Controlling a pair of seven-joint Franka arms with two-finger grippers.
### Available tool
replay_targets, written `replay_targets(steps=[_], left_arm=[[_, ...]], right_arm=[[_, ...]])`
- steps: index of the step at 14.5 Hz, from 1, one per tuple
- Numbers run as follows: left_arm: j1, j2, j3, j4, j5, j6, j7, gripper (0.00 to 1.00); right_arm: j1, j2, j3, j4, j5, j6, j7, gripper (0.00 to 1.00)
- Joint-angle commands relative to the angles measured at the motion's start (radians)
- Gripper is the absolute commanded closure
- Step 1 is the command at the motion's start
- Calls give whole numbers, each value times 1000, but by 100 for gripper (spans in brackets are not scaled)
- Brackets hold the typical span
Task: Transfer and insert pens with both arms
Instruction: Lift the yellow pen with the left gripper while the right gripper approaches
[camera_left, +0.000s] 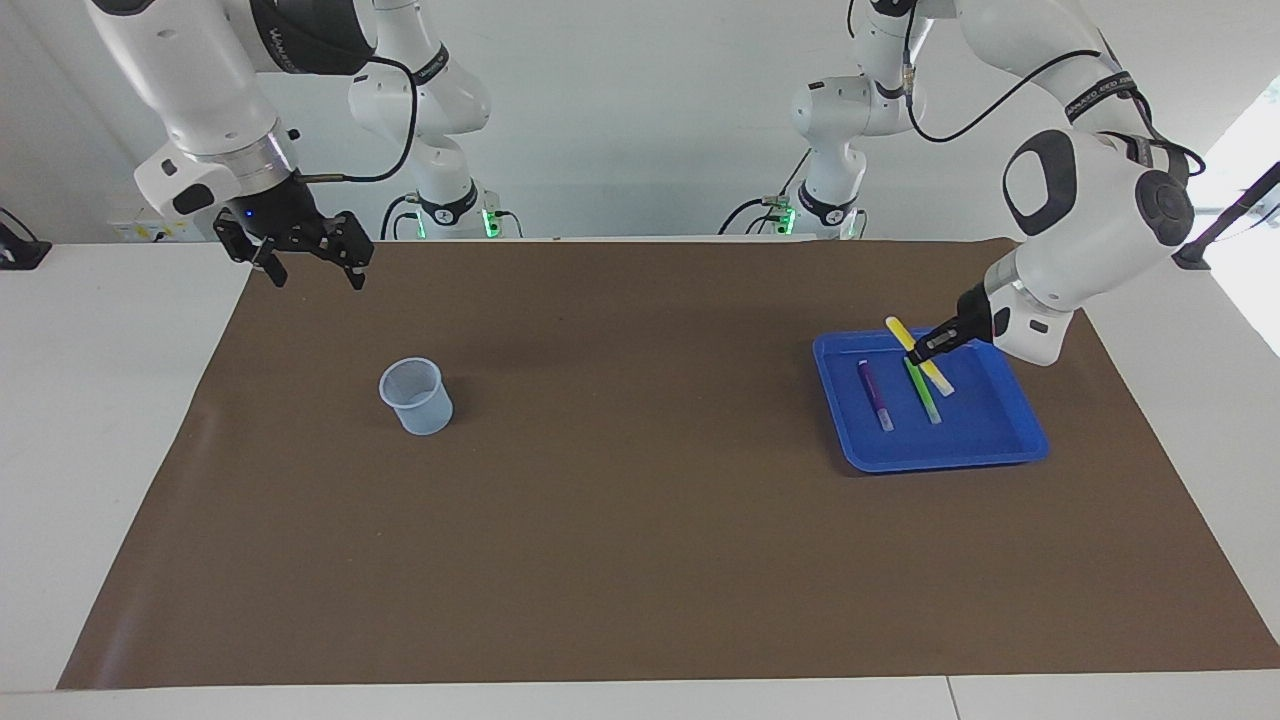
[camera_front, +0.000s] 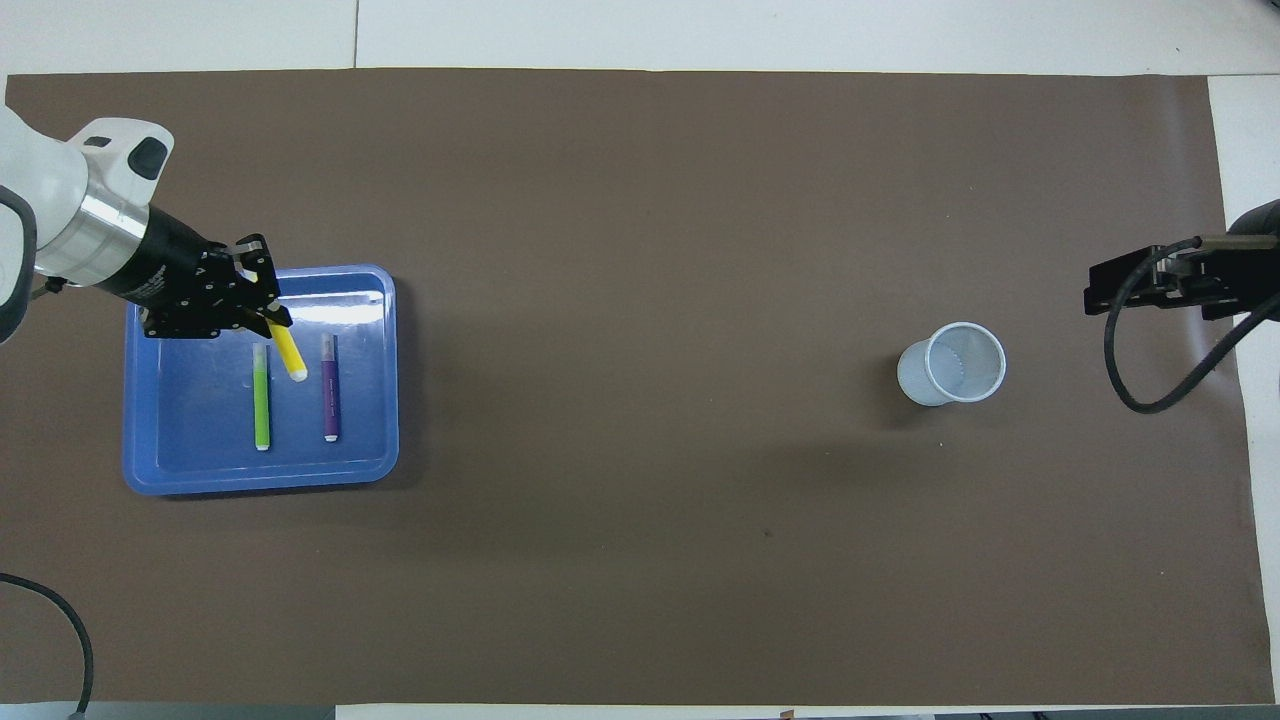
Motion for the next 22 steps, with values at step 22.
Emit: replay_targets(steps=[22], left_arm=[[-137, -261, -308, -301, -785, 500, -1041, 100]], right_arm=[[207, -2, 10, -19, 502, 195, 1299, 0]])
